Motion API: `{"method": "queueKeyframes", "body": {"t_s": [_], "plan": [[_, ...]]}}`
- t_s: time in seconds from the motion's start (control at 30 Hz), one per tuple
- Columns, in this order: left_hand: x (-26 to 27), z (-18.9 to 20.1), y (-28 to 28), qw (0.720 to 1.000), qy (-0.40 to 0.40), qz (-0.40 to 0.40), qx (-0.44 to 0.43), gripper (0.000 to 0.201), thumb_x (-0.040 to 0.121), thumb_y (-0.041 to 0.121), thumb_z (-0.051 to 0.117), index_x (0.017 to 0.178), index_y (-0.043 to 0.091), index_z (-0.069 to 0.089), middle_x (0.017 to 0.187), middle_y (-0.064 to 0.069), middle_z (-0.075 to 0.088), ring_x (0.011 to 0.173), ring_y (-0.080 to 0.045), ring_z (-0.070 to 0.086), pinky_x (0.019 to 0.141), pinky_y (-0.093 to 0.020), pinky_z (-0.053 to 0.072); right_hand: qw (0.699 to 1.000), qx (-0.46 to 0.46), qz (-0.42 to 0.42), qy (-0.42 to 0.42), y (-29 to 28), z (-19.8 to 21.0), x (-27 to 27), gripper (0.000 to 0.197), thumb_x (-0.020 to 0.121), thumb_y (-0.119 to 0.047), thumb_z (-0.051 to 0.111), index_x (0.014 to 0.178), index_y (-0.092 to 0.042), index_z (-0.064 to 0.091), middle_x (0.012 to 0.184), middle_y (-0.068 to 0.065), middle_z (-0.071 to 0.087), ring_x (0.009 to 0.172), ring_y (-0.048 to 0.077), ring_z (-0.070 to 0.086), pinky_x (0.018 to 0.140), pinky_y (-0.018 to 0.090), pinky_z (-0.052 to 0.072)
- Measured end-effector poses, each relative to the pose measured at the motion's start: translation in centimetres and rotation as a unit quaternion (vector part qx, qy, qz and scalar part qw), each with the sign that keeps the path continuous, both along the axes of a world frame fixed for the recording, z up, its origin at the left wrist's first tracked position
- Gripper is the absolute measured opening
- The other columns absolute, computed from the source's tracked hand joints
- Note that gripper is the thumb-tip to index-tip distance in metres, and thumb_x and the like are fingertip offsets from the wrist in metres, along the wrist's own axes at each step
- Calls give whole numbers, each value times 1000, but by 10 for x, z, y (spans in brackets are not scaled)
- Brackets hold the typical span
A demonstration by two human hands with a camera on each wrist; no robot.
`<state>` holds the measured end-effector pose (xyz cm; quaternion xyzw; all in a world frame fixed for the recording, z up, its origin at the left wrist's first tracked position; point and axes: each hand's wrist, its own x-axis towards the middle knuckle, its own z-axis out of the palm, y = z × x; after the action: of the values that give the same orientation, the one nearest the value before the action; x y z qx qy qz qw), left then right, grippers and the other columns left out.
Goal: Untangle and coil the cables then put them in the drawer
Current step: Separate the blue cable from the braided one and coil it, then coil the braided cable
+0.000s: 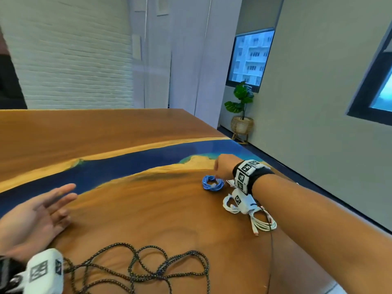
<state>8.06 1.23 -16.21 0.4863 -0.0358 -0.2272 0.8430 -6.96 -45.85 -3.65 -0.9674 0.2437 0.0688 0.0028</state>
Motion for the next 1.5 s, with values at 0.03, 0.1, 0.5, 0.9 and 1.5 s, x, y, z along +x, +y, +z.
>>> {"method": "queueKeyframes", "body": {"t_s": [0.03, 0.1, 0.5, 0.9, 1.5], "plan": [[-14, 16, -6, 1000, 4, -10, 14, 37, 101, 44, 51, 124, 26, 74, 107, 4, 73, 83, -11, 54, 80, -37, 42, 999, -29, 30, -1, 11, 9, -4, 32, 92, -26, 66, 118, -8, 72, 120, 12, 71, 108, 29, 68, 93, 42, 58], [-38, 33, -13, 999, -17, -6, 44, 34, 103, 37, 50, 119, 20, 75, 98, 1, 71, 77, -14, 51, 77, -36, 42, 994, -7, 106, -29, 42, 25, -16, 42, 90, -34, 69, 129, -20, 66, 129, 1, 67, 116, 24, 64, 96, 37, 54], [-74, 72, -11, 996, -50, 51, 49, 33, 104, 29, 53, 126, 12, 71, 96, -2, 70, 65, -14, 52, 69, -32, 41, 816, 55, 518, 250, 238, 3, -89, 74, 81, -31, 82, 137, -55, 39, 161, -15, 6, 142, 24, 26, 109, 47, 40], [-77, 87, 1, 973, -121, 14, 195, 26, 101, 36, 61, 120, 28, 76, 124, 1, 74, 114, -22, 68, 98, -43, 47, 921, 131, 356, -86, 205, 11, 32, 18, 88, -5, 60, 82, -22, 64, 83, -8, 67, 72, 11, 65, 65, 26, 49], [-87, 96, -21, 991, -83, 6, 100, 37, 105, 11, 38, 136, 10, 57, 76, -4, 57, 58, -14, 35, 55, -28, 24, 879, 293, 257, -274, 225, 1, 32, 46, 96, -10, 52, 131, -39, 60, 122, -8, 61, 58, -5, 56, 62, 13, 45]]}}
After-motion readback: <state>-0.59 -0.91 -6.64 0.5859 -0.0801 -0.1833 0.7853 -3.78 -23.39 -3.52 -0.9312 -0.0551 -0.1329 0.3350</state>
